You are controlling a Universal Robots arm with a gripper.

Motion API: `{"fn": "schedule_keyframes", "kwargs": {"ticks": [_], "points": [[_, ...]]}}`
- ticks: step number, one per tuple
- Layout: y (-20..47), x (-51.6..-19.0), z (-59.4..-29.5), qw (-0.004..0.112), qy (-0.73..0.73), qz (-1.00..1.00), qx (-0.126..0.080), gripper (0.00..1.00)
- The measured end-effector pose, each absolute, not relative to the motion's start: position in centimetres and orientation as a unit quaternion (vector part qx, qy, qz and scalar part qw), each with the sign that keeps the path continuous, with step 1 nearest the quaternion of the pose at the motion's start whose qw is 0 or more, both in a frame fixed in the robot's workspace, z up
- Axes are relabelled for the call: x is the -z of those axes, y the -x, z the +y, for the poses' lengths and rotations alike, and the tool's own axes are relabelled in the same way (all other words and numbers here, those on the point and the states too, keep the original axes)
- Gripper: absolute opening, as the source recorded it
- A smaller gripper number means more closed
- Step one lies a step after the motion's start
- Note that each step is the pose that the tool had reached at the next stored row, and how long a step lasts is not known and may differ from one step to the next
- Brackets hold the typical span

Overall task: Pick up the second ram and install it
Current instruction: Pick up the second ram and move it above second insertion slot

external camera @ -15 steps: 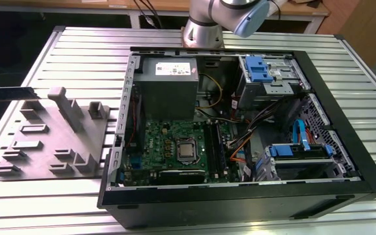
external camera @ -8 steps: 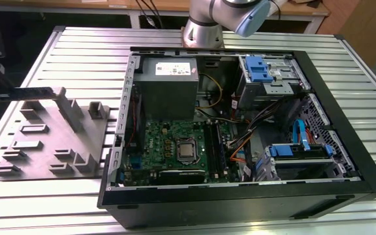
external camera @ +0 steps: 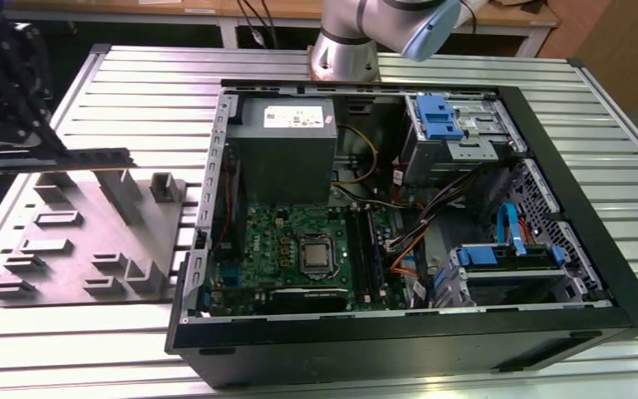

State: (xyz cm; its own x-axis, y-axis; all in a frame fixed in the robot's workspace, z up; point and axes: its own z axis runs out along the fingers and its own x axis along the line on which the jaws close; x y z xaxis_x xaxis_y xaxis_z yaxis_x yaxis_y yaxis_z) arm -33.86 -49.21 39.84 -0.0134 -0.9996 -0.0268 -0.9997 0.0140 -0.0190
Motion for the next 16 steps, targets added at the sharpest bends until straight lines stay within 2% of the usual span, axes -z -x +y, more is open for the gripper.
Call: {"fn": "schedule_keyframes", "kwargs": {"ticks": [16], "points": [[30.2, -39.3, -49.2, 0.016, 0.69, 0.724, -0.002, 0.11]]}}
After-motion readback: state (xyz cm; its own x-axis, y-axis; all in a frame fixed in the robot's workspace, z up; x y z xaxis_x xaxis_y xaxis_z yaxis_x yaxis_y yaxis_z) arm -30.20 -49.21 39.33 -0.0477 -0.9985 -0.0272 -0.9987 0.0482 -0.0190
